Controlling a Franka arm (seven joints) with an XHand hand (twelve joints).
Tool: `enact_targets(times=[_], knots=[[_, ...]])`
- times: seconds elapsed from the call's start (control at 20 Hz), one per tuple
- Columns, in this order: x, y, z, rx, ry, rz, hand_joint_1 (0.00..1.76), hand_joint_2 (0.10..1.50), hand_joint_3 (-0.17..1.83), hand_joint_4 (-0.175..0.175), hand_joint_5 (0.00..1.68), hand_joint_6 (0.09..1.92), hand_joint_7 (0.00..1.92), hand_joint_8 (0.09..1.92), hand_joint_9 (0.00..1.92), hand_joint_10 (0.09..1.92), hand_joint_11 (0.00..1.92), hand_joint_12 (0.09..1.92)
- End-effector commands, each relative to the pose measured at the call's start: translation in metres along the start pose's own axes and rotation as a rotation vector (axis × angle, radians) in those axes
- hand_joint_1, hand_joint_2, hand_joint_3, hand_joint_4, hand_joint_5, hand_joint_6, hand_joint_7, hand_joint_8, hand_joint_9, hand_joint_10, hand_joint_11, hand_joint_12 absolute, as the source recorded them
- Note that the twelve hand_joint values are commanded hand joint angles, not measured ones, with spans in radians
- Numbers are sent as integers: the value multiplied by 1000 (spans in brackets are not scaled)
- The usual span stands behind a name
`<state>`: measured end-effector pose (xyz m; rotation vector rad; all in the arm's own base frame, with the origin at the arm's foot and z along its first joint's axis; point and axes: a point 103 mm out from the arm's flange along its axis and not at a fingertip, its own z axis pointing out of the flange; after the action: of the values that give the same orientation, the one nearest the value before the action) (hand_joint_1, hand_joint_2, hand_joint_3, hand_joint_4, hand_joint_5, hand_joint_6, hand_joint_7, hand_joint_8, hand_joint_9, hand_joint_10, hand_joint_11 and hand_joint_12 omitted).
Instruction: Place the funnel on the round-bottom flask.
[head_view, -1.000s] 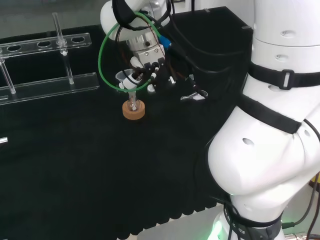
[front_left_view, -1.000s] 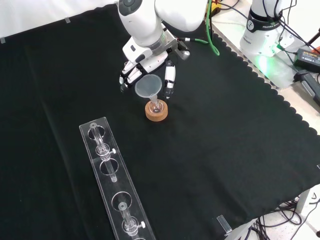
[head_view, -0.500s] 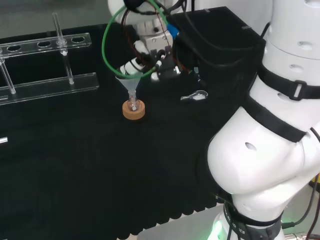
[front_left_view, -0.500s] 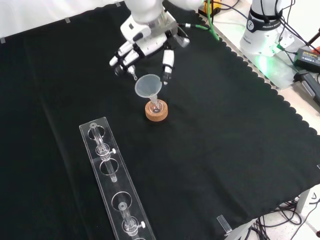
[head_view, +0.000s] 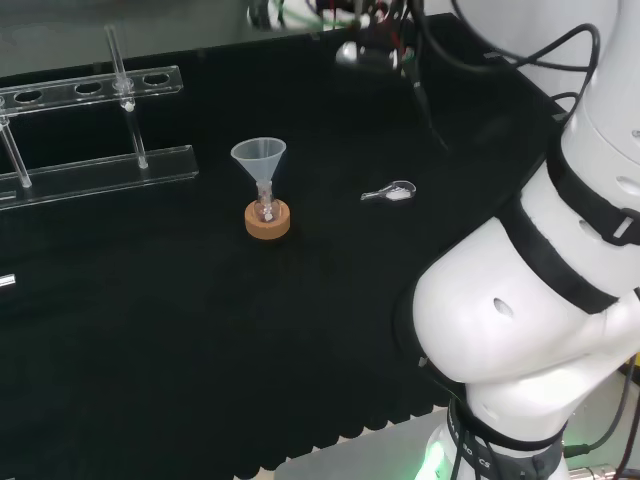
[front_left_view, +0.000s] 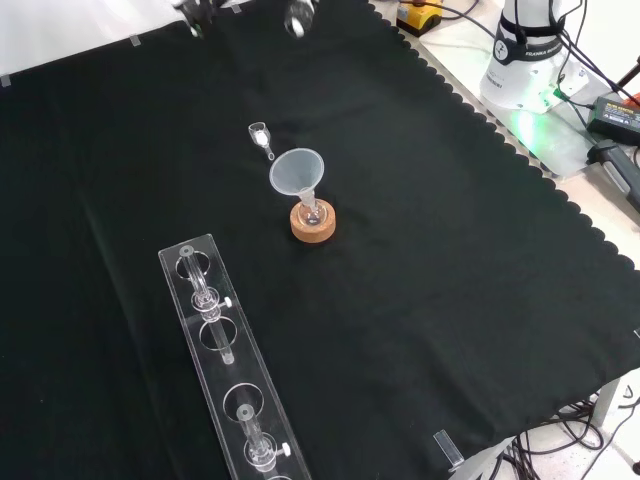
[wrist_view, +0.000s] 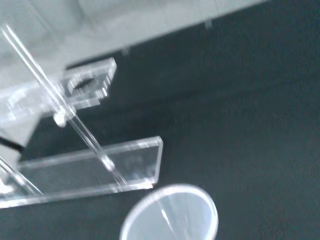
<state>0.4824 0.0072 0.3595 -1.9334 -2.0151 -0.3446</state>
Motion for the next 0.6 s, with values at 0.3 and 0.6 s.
enact_targets(times=[0.3, 0.6], knots=[[-57, 52, -65, -65, 196, -57, 209, 741, 8, -169, 0, 87, 0, 87, 0, 218, 0, 1561], [-82, 63, -67, -103, 260, -63, 219, 751, 12, -175, 0, 87, 0, 87, 0, 248, 0, 1551]])
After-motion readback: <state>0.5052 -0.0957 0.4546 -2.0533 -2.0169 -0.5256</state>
